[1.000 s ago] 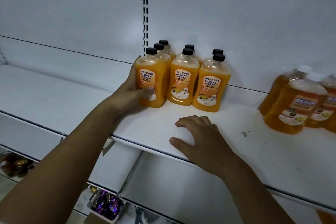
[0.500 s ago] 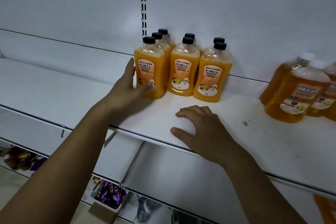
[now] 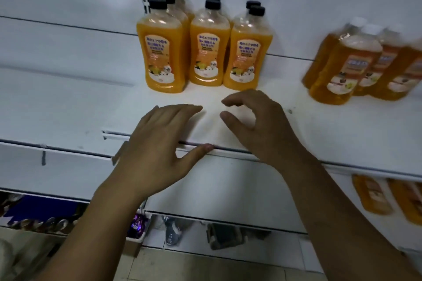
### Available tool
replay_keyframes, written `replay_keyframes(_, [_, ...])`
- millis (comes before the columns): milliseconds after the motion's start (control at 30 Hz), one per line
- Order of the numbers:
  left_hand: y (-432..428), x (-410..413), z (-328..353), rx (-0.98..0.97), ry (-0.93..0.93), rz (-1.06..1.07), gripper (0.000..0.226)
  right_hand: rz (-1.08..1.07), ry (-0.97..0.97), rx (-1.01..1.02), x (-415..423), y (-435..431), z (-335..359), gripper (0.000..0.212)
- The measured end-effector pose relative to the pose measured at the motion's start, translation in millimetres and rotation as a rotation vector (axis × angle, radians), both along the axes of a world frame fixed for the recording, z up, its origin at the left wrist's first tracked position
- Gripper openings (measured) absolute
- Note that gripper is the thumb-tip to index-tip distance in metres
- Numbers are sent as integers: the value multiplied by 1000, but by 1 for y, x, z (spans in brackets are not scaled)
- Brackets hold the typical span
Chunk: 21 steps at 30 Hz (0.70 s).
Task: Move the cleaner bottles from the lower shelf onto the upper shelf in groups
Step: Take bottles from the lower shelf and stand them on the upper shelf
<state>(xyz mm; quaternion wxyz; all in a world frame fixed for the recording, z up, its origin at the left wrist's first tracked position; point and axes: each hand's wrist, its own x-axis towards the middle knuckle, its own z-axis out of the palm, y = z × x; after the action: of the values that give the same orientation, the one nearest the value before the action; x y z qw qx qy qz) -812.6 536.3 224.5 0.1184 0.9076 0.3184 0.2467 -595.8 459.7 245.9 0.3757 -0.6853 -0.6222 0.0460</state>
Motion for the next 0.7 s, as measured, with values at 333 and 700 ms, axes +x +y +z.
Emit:
replay_keyframes(333, [-89, 92, -1, 82, -106, -301, 63, -301, -87, 74, 51, -201, -26, 33])
replay_keyframes(700, [-294, 244, -36, 15, -9, -559, 58, -710, 94, -116, 135, -460, -60, 35])
